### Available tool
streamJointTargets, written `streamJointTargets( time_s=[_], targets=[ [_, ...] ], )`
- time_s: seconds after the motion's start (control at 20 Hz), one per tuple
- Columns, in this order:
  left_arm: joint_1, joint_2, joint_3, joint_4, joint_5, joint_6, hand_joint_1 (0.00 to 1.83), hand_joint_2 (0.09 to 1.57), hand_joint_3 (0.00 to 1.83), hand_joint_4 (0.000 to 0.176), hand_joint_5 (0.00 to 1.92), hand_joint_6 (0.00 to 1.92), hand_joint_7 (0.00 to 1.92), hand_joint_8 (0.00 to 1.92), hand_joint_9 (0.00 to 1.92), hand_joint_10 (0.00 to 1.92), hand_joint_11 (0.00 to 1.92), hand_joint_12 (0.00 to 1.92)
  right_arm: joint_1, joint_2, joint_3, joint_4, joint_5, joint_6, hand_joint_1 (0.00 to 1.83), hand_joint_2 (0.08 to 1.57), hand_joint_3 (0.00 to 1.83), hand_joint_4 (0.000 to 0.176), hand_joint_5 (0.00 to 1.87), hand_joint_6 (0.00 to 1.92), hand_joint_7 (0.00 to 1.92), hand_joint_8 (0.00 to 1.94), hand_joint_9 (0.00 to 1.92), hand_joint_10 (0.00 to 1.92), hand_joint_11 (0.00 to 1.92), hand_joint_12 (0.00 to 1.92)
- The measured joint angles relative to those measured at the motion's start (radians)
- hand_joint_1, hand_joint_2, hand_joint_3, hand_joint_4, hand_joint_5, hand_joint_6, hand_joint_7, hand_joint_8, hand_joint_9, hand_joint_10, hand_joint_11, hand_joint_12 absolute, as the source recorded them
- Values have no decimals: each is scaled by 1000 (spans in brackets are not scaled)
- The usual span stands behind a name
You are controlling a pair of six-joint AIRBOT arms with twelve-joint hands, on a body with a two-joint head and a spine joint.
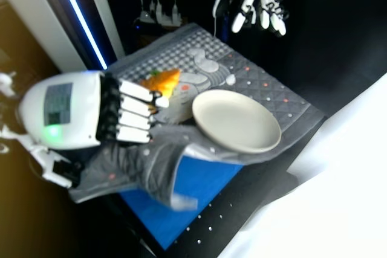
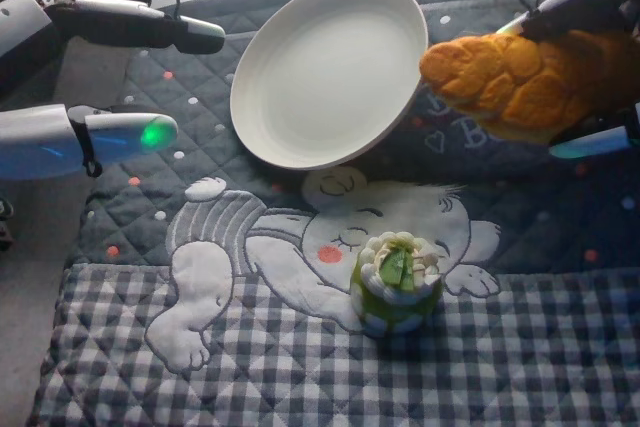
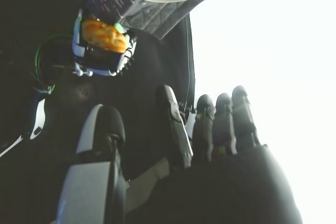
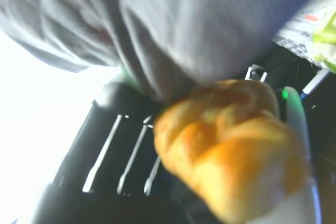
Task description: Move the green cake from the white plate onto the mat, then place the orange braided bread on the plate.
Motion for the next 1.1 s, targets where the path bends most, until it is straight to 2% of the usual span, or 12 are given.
streamJointTargets(
  time_s=[0.05, 0.2, 0.3, 0.35, 0.4, 0.5, 0.6, 0.7, 0.75, 0.8, 0.95, 1.1],
  targets=[
    [0, 0, 0, 1, 0, 0, 693, 1171, 0, 43, 663, 2, 138, 0, 0, 0, 0, 0, 0, 4, 0, 4, -1, -5, 1203, 1029, 1, 0, 1168, 663, 1170, 1422, 1304, 1918, 1367, 1920],
    [0, 0, 0, 0, -1, 0, 693, 1171, 0, 43, 663, 2, 138, 0, 0, 0, 0, 0, 0, 14, -1, 11, -1, -11, 1205, 1026, 0, 0, 1176, 651, 1163, 1588, 1360, 1921, 1453, 1921],
    [0, 0, -1, 0, 0, 1, 693, 1171, 0, 43, 663, 1, 138, 0, 0, 0, 0, 0, 0, 14, -1, 27, -18, -43, 1200, 1037, 1, 0, 1147, 702, 1149, 1297, 1241, 1921, 1311, 1921],
    [0, 0, -1, 0, -1, 1, 693, 1171, 0, 43, 663, 1, 138, 0, 0, 0, 0, 0, 0, 13, 3, 34, -38, -48, 1272, 1057, 1, 0, 1082, 629, 1143, 1056, 1141, 1739, 1120, 1877],
    [0, 0, -1, 0, -1, 1, 693, 1171, 0, 43, 663, 1, 138, 0, 0, 0, 0, 0, 0, 13, 10, 34, -50, -48, 1211, 1051, 4, 0, 1106, 735, 1134, 1155, 1135, 1766, 1135, 1912],
    [2, 0, -1, -2, -1, 2, 693, 1171, 0, 43, 663, 1, 138, 0, 0, 0, 0, 0, 0, 14, 19, 47, -64, -50, 1277, 1091, 1, 0, 1010, 714, 1072, 1117, 1029, 1437, 925, 1715],
    [2, -2, -1, -2, -1, 3, 693, 1171, 0, 43, 663, 1, 138, 0, 0, 0, 0, 0, 0, 20, 28, 56, -63, -50, 1249, 1090, 1, 0, 949, 960, 1119, 880, 1018, 1011, 839, 1487],
    [2, -8, -1, -3, 0, 5, 693, 1171, 0, 43, 663, 1, 138, 0, 0, 0, 0, 0, 0, 24, 43, 92, -67, -53, 1232, 1122, 0, 0, 993, 1077, 951, 928, 875, 663, 597, 1438],
    [2, -10, -1, -2, 1, 6, 693, 1171, 0, 43, 663, 1, 138, 0, 0, 0, 0, 0, 0, 26, 50, 103, -70, -54, 1170, 1122, 1, 0, 965, 1025, 771, 359, 677, 316, 410, 1227],
    [2, -11, -1, -1, 2, 6, 693, 1171, 0, 43, 663, 1, 138, 0, 0, 0, 0, 0, 0, 27, 51, 109, -72, -55, 1160, 1115, 0, 0, 974, 995, 676, 104, 573, 117, 275, 1092],
    [2, -11, -1, -2, 0, 6, 693, 1171, 0, 43, 663, 1, 138, 0, 0, 0, 0, 0, 0, 27, 51, 100, -75, -54, 1154, 1099, 0, 0, 1009, 935, 509, 9, 362, 13, 4, 797],
    [2, -16, 5, -3, -2, 7, 693, 1171, 0, 43, 663, 1, 138, 0, 0, 0, 0, 0, 0, 19, 51, 105, -74, -54, 1149, 1113, 0, 0, 978, 979, 560, 2, 441, 9, 56, 959]
  ],
)
